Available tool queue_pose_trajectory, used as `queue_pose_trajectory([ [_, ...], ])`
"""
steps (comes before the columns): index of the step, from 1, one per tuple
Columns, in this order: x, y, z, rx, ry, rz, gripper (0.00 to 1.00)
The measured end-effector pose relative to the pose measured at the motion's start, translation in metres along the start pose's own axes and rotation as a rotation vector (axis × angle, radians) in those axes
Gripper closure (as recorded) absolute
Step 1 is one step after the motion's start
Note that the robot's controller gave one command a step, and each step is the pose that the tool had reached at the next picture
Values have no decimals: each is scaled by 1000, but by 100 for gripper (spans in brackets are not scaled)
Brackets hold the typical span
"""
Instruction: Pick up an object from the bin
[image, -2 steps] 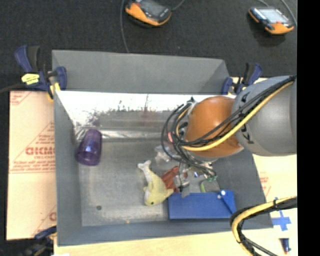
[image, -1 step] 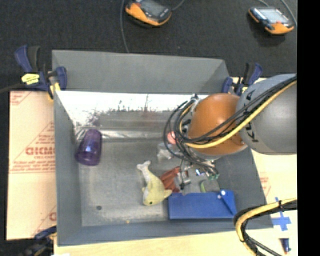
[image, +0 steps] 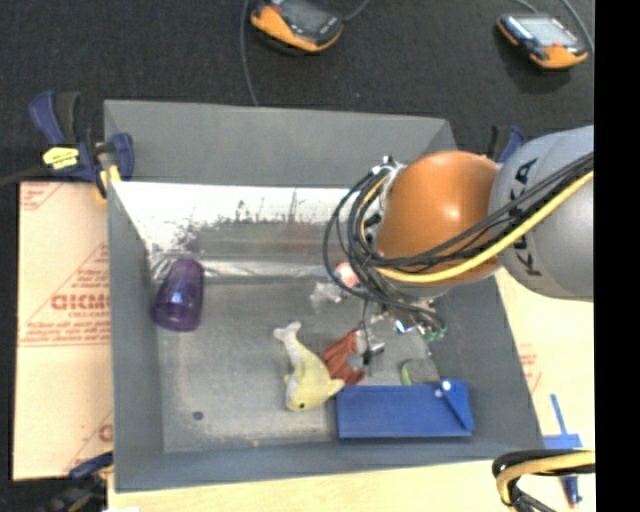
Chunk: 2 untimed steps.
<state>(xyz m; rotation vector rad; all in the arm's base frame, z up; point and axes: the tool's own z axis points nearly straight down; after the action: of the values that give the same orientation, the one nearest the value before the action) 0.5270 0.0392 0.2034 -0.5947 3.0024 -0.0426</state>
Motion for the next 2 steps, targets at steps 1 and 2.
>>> queue_pose_trajectory([
  [1,3,5,48,3,-7,76,0],
  [2,14,36,75,6,-17,-73,0],
])
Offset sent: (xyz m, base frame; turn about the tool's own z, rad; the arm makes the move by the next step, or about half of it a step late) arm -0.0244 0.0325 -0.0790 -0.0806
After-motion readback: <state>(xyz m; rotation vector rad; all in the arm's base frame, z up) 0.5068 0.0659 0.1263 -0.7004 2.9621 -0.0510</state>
